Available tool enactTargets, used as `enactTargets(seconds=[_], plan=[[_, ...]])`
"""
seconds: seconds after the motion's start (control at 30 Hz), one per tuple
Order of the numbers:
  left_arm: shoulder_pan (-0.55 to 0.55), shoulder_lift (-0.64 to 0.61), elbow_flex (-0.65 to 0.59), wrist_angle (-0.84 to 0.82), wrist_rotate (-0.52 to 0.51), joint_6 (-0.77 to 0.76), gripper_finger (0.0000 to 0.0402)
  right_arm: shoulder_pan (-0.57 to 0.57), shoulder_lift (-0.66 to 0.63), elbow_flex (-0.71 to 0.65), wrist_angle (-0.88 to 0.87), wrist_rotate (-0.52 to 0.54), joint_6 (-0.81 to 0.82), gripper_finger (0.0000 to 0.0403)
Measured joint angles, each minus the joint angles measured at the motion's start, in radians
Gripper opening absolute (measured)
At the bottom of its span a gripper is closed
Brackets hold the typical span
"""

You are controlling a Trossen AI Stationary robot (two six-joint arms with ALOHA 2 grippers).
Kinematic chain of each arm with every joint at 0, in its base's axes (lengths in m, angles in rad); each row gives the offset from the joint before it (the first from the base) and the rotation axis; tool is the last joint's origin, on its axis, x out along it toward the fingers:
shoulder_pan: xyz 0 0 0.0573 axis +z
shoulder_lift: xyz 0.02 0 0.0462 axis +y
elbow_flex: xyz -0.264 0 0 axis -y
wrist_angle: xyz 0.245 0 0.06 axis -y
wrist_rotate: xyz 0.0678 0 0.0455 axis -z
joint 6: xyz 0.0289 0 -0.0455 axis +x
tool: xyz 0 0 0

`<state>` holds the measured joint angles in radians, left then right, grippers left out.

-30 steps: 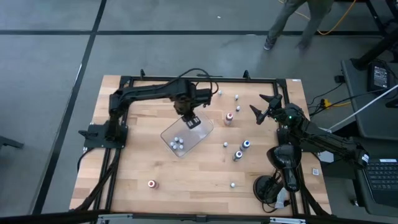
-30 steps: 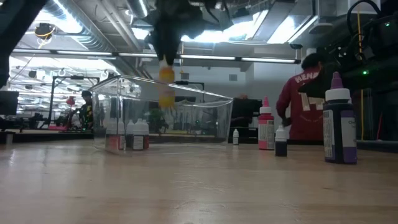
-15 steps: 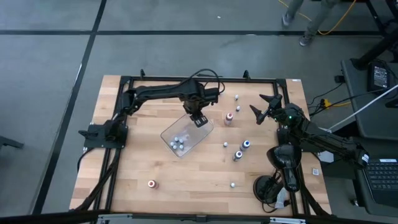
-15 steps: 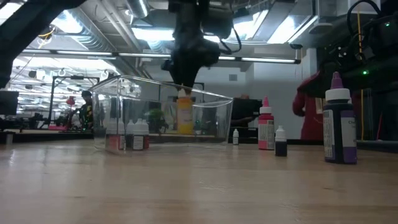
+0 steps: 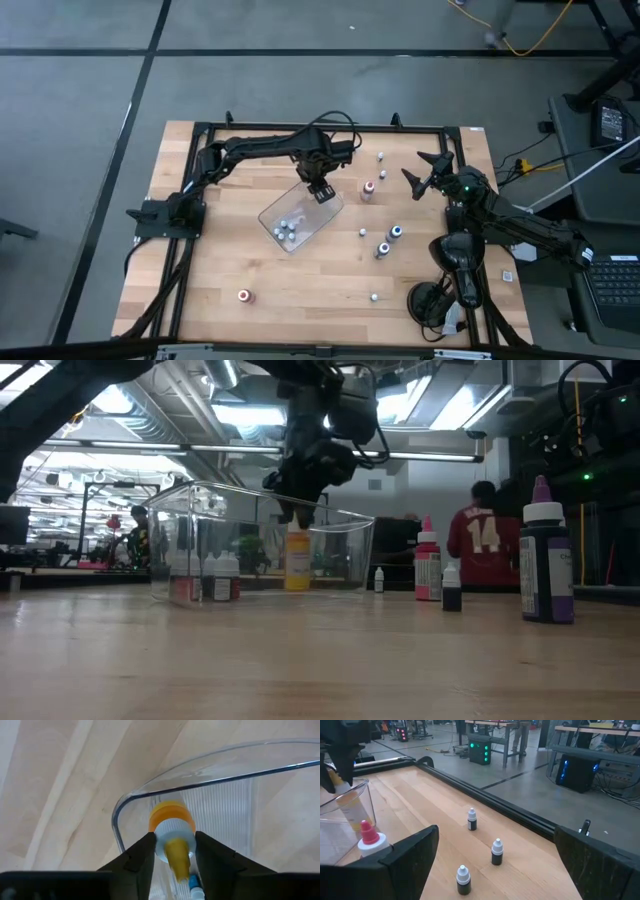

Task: Pick & Place food coloring
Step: Put the large yellow food coloring bottle into the transparent bin

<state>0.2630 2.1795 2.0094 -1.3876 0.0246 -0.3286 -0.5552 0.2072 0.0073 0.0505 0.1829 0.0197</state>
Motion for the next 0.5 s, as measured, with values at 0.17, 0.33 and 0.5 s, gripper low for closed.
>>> enactTargets(seconds=[0.17, 0.33, 0.5], plan=[[0.000, 0.000, 0.000, -0.008, 0.011, 0.000, 0.0166, 0.000, 0.000, 0.000, 0.000, 0.000, 0.000, 0.0394], [0.000, 0.000, 0.000, -0.009, 0.035, 0.000, 0.0179, 0.000, 0.000, 0.000, 0.000, 0.000, -0.001, 0.0394], [0.000, -0.006, 0.001, -0.022, 0.043, -0.015, 0.0181, 0.000, 0.000, 0.000, 0.000, 0.000, -0.001, 0.0394]])
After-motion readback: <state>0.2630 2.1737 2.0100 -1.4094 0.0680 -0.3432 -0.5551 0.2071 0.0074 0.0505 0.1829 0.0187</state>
